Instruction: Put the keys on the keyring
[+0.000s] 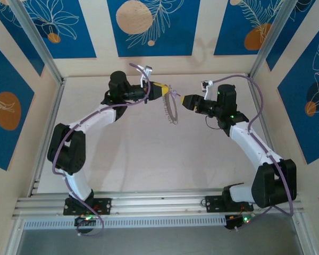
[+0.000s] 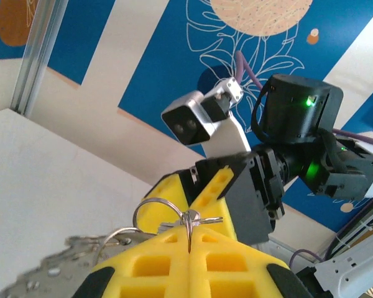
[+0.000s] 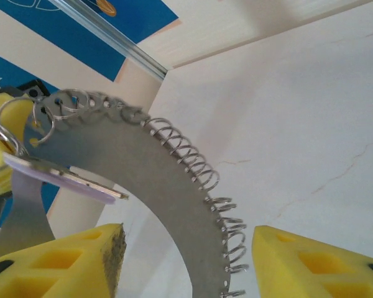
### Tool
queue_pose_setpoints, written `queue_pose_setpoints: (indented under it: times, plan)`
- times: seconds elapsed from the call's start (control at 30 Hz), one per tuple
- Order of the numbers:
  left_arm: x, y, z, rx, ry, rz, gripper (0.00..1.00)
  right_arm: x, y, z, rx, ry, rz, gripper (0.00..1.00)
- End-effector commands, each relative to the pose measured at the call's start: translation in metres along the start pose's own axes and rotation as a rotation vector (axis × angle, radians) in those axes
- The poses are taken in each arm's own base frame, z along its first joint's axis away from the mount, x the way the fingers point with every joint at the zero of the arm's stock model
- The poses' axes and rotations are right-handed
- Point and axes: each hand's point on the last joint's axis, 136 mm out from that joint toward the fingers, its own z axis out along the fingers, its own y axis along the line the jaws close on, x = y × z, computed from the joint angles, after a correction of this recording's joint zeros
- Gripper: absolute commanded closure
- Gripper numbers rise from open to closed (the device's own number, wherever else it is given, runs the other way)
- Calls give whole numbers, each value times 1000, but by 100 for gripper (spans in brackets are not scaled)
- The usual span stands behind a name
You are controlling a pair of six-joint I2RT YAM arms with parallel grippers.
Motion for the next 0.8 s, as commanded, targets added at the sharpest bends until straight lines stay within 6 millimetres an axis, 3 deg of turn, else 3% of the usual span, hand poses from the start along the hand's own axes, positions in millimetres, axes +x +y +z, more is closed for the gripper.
queue_pose_setpoints:
  times: [0.0, 0.23, 0.53, 0.77]
  plan:
    - [-25, -35, -5, 55, -52, 85, 100, 10, 3, -6, -19, -18, -37, 46]
    - [-19, -46, -9, 90, -27, 62, 100, 21, 26, -19, -141, -57, -151, 49]
    - [-13, -49, -8, 133, -10, 42, 100, -4, 82, -26, -304, -96, -288, 50]
    - [-13, -49, -7, 161, -9, 34, 100, -12, 99, -14, -376, -77, -318, 49]
